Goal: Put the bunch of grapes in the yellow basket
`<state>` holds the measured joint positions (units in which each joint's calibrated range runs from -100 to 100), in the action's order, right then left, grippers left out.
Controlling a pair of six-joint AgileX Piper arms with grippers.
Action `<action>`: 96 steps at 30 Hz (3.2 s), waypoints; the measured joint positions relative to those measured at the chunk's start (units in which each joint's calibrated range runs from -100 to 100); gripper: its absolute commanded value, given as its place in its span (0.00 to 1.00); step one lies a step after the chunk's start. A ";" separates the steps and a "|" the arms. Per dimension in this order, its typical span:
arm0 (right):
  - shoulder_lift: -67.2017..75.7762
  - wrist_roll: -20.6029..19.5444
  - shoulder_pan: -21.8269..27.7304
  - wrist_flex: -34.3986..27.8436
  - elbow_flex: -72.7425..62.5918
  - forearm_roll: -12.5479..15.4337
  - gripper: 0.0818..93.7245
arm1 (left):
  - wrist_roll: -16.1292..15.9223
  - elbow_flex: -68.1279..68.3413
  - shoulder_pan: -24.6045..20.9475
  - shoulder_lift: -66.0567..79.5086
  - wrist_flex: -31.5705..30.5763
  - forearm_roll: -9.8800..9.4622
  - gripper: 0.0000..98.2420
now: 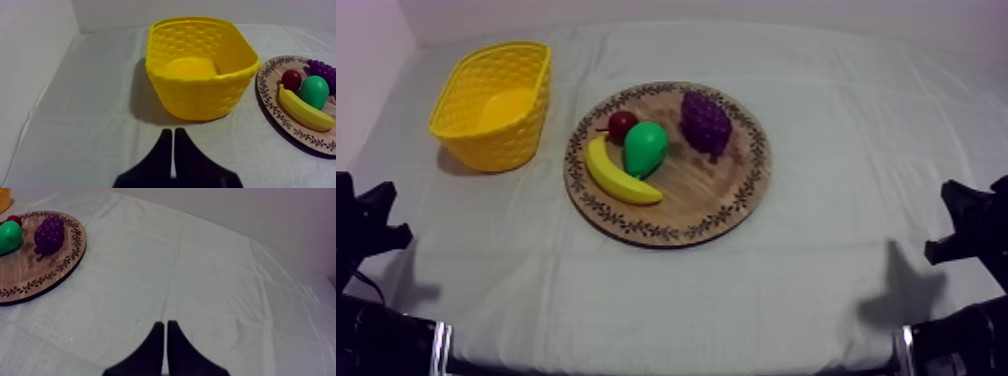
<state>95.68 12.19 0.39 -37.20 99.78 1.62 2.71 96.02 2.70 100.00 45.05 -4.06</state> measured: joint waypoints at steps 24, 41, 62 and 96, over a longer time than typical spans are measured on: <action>0.00 0.00 0.00 0.00 0.00 0.00 0.00 | -0.15 0.00 0.00 0.00 -0.08 0.00 0.00; 0.00 0.03 0.00 0.00 0.00 0.00 0.00 | 1.59 -1.86 1.79 -8.42 -14.33 -1.18 0.00; 0.00 0.03 0.00 0.01 0.00 0.00 0.00 | 1.39 -40.02 12.77 -48.98 -3.91 -1.69 0.00; 0.00 0.03 -0.12 0.05 0.00 0.00 0.00 | -13.34 -73.81 20.88 -86.86 9.58 7.89 0.00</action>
<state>95.68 12.22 0.27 -37.15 99.78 1.62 -10.62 22.20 23.58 13.14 54.63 3.83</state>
